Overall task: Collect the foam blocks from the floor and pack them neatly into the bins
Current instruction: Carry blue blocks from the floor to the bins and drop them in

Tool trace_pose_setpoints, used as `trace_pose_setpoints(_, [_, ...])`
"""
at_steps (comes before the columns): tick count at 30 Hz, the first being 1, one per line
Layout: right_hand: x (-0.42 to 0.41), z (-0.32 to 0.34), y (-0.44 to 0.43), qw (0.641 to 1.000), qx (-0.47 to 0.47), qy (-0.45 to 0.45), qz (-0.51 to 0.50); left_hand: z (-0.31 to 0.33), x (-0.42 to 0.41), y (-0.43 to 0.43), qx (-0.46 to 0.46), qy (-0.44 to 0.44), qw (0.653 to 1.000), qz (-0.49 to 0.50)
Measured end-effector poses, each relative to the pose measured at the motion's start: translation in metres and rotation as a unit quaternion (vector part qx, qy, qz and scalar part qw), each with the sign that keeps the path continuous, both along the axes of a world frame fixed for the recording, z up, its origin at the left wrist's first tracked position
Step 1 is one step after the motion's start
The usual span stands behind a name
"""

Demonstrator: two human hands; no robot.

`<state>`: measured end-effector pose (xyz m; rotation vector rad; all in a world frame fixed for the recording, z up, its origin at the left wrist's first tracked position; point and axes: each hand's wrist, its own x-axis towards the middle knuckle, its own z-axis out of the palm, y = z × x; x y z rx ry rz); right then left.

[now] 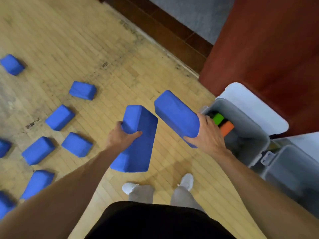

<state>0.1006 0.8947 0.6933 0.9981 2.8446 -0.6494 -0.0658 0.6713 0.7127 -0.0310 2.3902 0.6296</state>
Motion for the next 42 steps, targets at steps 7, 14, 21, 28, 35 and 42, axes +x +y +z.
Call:
trace_pose_setpoints(7, [0.127, -0.005, 0.090, 0.981, -0.047, -0.003, -0.190, 0.009, 0.056, 0.154, -0.012, 0.030, 0.983, -0.181])
trace_pose_setpoints(14, [0.174, -0.033, 0.127, 0.929, -0.100, -0.013, -0.357, -0.012, 0.079, 0.273, 0.010, 0.023, 0.940, -0.341])
trace_pose_setpoints(21, [0.174, -0.087, 0.161, 0.838, -0.120, -0.029, -0.532, -0.082, 0.078, 0.380, 0.033, 0.000, 0.897, -0.440])
trace_pose_setpoints(28, [0.189, -0.195, 0.219, 0.792, -0.112, -0.032, -0.599, -0.195, 0.108, 0.463, 0.012, 0.004, 0.863, -0.505])
trace_pose_setpoints(35, [0.232, -0.394, 0.265, 0.787, -0.080, -0.028, -0.611, -0.398, 0.182, 0.523, 0.020, 0.020, 0.864, -0.503])
trace_pose_setpoints(42, [0.246, -0.544, 0.283, 0.767, -0.108, -0.005, -0.632, -0.559, 0.241, 0.562, 0.010, 0.019, 0.876, -0.481])
